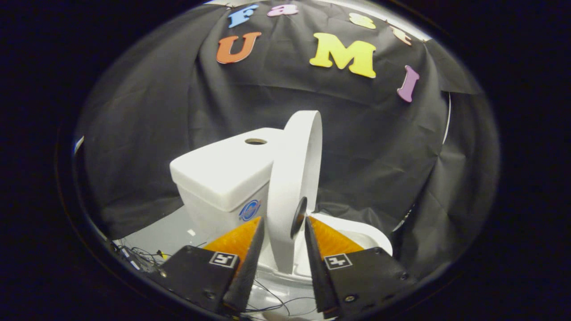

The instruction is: Open the toilet lid.

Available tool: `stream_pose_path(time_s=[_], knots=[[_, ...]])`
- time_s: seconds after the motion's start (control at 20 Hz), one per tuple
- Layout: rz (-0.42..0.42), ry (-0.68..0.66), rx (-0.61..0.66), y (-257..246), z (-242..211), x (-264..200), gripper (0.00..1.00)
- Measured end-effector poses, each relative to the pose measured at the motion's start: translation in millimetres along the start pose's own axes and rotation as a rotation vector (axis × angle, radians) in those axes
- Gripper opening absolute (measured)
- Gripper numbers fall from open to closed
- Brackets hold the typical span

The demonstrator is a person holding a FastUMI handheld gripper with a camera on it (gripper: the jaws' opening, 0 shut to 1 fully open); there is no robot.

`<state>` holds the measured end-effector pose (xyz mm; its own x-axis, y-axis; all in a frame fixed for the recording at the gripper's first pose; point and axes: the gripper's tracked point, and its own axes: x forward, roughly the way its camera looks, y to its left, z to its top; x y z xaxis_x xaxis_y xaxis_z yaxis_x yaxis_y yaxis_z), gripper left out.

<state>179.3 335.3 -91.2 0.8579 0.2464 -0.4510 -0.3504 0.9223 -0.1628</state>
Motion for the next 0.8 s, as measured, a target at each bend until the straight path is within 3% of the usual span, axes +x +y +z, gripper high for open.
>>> stream_pose_path(time_s=[0.05, 0.15, 0.5, 0.65, 0.8], knots=[[-0.011, -0.026, 0.010, -4.6, -3.7, -14.7, 0.73], [-0.018, -0.084, 0.014, -9.1, -1.8, -36.1, 0.83], [-0.018, -0.320, 0.096, -52.1, 31.3, -134.6, 0.84], [-0.070, -0.388, 0.150, -94.6, 36.1, -172.3, 1.00], [-0.116, -0.421, 0.189, -134.7, 28.8, -204.3, 1.00]])
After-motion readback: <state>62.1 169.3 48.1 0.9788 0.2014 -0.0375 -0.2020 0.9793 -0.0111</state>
